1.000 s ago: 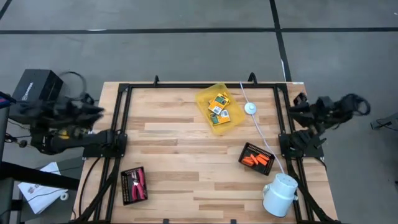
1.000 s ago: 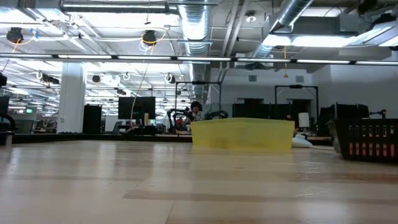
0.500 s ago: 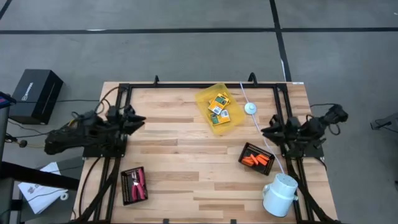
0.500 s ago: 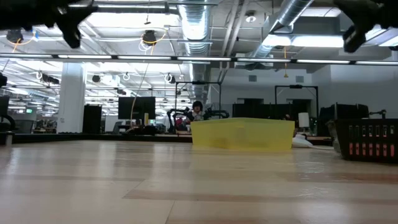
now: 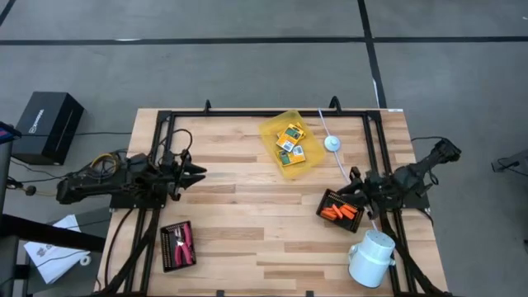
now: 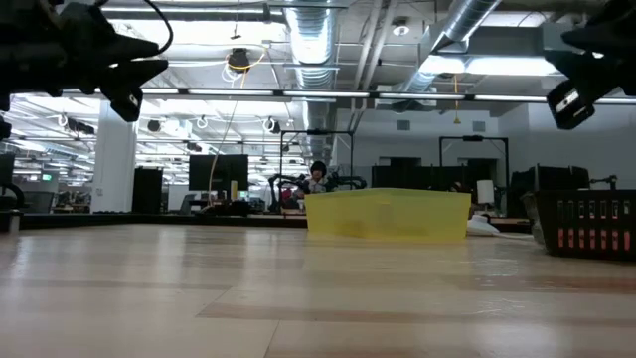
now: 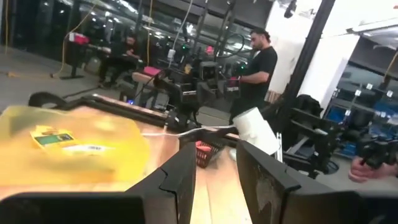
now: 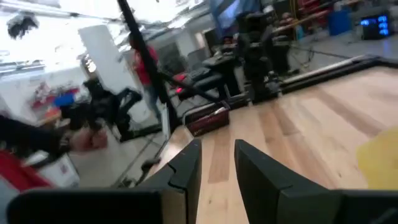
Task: Pick & Place School Supplies
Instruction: Return to Home Position
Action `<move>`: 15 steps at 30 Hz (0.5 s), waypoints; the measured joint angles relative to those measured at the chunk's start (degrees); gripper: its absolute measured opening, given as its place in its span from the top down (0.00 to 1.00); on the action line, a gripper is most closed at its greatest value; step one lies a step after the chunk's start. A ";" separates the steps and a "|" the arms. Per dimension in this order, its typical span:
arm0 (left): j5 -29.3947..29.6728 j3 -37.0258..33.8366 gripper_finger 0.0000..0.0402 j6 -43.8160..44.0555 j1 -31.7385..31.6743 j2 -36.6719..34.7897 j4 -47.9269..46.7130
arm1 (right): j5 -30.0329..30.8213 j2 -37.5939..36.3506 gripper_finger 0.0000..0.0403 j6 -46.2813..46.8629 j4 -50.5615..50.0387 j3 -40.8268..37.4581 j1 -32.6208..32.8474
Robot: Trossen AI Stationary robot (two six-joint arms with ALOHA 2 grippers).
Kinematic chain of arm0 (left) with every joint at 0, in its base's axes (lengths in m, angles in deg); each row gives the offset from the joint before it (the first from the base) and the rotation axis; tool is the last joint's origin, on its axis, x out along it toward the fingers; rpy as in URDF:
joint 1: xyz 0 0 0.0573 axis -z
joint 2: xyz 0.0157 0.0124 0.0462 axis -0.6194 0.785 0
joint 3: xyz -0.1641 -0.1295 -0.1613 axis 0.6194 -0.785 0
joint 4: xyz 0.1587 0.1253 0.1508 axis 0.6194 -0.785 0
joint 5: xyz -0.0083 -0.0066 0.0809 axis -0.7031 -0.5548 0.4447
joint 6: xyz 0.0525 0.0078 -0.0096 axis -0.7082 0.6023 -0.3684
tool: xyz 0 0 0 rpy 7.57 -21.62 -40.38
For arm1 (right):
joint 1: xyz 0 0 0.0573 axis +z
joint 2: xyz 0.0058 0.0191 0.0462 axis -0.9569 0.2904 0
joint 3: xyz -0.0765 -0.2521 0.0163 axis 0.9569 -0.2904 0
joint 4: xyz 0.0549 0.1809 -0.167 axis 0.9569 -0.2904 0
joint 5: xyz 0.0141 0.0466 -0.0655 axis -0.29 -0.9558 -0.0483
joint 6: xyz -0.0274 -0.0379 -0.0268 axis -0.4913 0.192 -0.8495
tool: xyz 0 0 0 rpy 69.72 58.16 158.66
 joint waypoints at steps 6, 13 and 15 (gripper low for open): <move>0.60 0.00 0.72 -1.94 -0.02 0.76 -0.02 | -5.83 7.20 0.78 -2.81 -3.14 0.97 -0.22; 0.60 0.00 0.72 -3.40 -0.02 1.10 -1.54 | -6.42 14.71 0.78 7.87 -3.27 0.97 -0.85; 0.60 0.00 0.72 -4.56 -0.02 1.10 -1.51 | -6.42 14.55 0.78 7.84 -3.23 0.97 -0.85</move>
